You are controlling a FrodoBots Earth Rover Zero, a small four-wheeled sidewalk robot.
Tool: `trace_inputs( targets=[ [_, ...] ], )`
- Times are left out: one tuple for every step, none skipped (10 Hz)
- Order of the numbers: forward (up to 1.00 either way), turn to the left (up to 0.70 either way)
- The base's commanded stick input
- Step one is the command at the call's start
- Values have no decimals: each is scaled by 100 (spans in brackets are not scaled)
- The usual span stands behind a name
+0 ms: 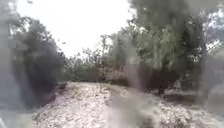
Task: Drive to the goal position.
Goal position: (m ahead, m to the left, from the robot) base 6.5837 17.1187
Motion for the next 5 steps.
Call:
trace_inputs(
  targets=[
    [59, 15],
    [59, 15],
    [59, 15],
    [59, 15],
    [59, 15]
  ],
)
